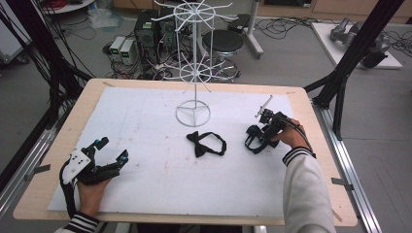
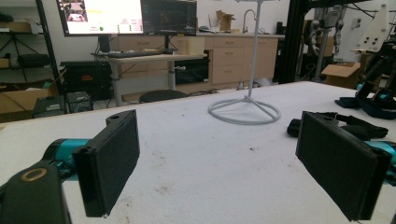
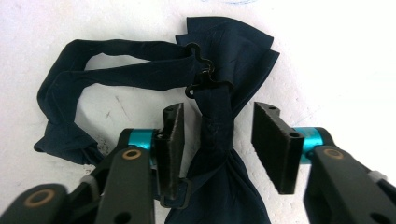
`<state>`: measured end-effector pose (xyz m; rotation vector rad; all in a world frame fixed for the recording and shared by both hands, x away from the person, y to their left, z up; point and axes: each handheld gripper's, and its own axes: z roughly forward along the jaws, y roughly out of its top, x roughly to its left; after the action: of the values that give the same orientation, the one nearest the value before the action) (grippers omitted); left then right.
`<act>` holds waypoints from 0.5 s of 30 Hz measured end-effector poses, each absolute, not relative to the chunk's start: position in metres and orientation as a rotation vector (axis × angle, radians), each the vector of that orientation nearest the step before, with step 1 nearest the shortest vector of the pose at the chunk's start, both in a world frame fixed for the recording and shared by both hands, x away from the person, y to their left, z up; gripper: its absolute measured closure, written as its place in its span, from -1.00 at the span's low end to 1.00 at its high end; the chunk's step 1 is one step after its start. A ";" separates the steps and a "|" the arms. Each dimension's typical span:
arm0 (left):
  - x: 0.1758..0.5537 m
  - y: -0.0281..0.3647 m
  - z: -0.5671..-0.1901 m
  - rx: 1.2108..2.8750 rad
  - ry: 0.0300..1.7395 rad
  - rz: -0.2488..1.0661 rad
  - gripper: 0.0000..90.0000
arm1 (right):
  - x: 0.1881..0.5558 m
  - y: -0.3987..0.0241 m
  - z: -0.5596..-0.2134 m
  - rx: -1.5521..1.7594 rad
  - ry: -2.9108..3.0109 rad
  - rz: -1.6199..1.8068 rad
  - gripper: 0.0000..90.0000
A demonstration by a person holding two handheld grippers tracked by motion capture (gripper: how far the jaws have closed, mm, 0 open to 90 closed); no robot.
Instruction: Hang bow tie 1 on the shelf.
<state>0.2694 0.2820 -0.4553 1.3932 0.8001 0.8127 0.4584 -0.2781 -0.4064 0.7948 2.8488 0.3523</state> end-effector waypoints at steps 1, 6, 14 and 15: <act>0.269 0.282 -0.455 1.390 0.801 0.812 -0.69 | 0.459 -0.278 -0.407 0.792 2.849 0.345 0.24; 0.269 0.282 -0.455 1.393 0.800 0.813 -0.69 | 0.459 -0.276 -0.409 0.793 2.866 0.330 0.43; 0.269 0.282 -0.455 1.393 0.800 0.814 -0.69 | 0.457 -0.272 -0.407 0.765 2.874 0.351 0.67; 0.269 0.282 -0.455 1.396 0.800 0.812 -0.69 | 0.457 -0.272 -0.407 0.766 2.874 0.360 0.67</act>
<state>0.2693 0.2820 -0.4553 1.3955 0.7997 0.8124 0.4574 -0.2717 -0.4068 0.7663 2.8739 0.3600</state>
